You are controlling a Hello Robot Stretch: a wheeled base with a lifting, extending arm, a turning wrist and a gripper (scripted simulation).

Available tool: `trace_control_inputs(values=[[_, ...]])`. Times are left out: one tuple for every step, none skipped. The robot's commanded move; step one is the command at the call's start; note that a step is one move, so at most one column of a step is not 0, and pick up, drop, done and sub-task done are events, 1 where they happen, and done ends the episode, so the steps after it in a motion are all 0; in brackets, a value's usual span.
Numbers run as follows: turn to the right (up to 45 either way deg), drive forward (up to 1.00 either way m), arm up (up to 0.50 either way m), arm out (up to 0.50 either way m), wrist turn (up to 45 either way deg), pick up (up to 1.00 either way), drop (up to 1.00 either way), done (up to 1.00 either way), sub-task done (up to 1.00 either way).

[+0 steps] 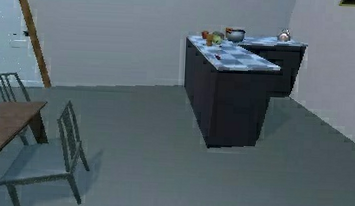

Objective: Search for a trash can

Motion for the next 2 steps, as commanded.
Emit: trace_control_inputs(values=[[-45.0, 0.00, 0.00, 0.00, 0.0, 0.00, 0.00, 0.00, 0.00], [-45.0, 0.00, 0.00, 0.00, 0.0, 0.00, 0.00, 0.00, 0.00]])
